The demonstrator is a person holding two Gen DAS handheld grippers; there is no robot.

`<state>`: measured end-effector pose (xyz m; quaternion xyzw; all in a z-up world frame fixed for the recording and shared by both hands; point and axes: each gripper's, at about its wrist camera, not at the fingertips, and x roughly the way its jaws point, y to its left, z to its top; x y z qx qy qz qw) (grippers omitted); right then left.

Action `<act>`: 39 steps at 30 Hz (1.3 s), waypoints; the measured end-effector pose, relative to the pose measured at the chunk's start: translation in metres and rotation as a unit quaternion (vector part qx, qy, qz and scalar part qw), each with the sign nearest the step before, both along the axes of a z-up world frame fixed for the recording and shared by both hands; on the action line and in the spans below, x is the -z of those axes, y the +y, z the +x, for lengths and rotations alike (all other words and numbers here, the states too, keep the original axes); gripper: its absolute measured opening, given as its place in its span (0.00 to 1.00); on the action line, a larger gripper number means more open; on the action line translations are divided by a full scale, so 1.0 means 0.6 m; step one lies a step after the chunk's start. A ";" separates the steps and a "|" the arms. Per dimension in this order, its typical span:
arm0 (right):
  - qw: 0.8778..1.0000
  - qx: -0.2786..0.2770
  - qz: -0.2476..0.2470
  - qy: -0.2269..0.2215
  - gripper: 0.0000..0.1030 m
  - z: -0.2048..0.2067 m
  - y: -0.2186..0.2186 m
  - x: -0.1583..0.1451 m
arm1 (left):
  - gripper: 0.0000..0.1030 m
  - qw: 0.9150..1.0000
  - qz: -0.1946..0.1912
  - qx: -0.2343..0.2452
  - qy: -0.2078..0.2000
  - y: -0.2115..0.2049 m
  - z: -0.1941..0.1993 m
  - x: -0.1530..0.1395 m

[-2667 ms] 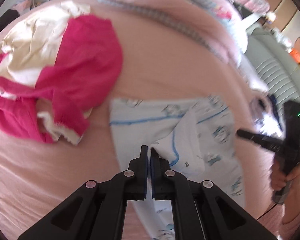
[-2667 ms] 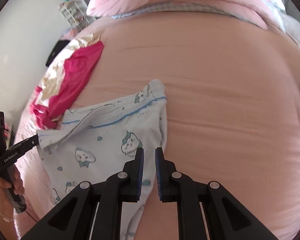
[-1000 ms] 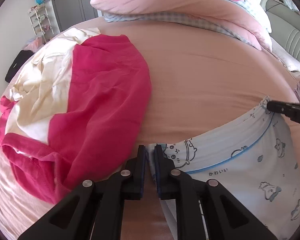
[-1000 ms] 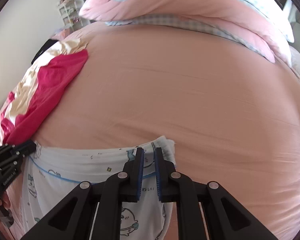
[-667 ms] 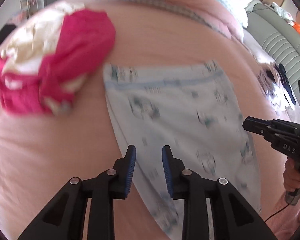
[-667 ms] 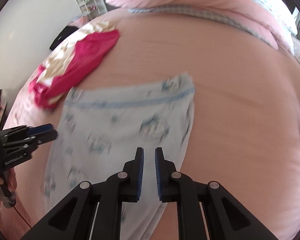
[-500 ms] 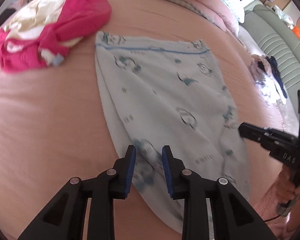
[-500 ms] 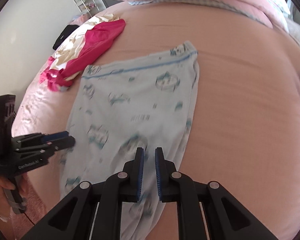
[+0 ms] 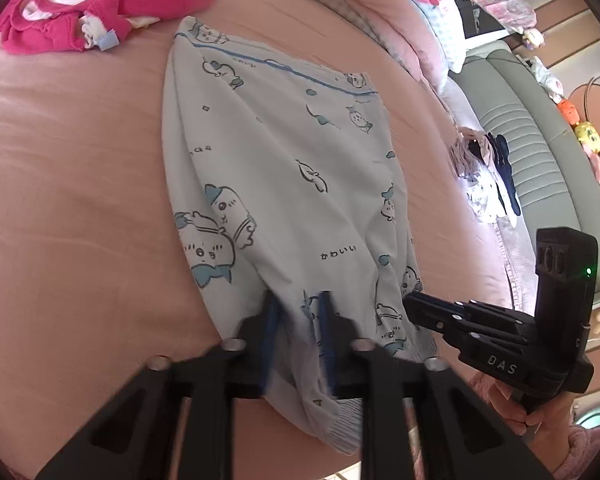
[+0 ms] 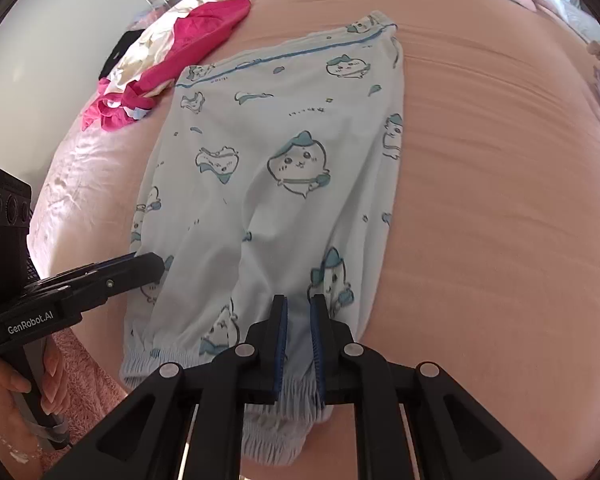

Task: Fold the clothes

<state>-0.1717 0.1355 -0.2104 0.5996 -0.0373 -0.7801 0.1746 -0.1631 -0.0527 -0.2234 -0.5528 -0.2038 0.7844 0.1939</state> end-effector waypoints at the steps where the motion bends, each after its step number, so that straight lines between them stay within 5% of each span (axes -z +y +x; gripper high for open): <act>1: 1.000 0.000 0.003 0.002 0.11 0.003 0.001 -0.002 | 0.05 1.000 0.005 -0.005 0.007 -0.002 0.005 -0.006; 8: 1.000 0.009 -0.005 0.015 0.11 0.014 0.017 -0.022 | 0.02 0.998 -0.020 -0.027 0.054 -0.014 0.041 -0.058; 14: 0.999 0.002 -0.020 0.025 0.12 -0.005 0.009 -0.023 | 0.02 0.997 -0.058 -0.044 -0.008 -0.036 0.037 0.012; 15: 0.999 -0.003 -0.023 0.024 0.21 -0.010 0.003 -0.019 | 0.02 0.997 -0.051 -0.050 -0.007 -0.038 0.038 0.010; 18: 1.000 -0.016 0.024 0.004 0.26 -0.014 -0.007 0.008 | 0.02 0.996 -0.074 -0.057 0.009 -0.039 0.038 -0.020; 21: 0.999 -0.026 0.028 0.033 0.26 -0.006 -0.003 -0.014 | 0.03 0.989 -0.125 -0.060 0.057 -0.035 0.030 -0.058; 23: 0.997 -0.030 0.023 0.062 0.26 -0.011 -0.005 -0.032 | 0.09 0.990 -0.118 -0.020 0.079 -0.021 0.001 -0.064; 25: 0.996 -0.033 0.011 0.079 0.26 -0.028 -0.010 -0.042 | 0.36 0.985 -0.139 0.026 0.101 0.018 -0.043 -0.058; 27: 0.995 -0.034 0.004 0.092 0.26 -0.050 -0.020 -0.038 | 0.53 0.976 -0.168 0.062 0.121 0.055 -0.071 -0.043; 31: 0.996 -0.047 0.052 0.052 0.22 -0.073 -0.032 0.022 | 0.53 0.956 -0.259 0.113 0.076 0.090 -0.088 0.015; 33: 0.996 -0.047 0.043 0.062 0.22 -0.054 -0.013 0.018 | 0.54 0.950 -0.270 0.124 0.097 0.078 -0.061 0.011; 37: 0.994 -0.054 0.076 0.053 0.28 -0.002 0.035 0.012 | 0.63 0.946 -0.287 0.124 0.084 0.037 -0.025 0.007; 39: 0.996 -0.045 0.063 0.041 0.28 0.009 0.057 0.006 | 0.63 0.952 -0.272 0.114 0.083 0.027 -0.025 -0.003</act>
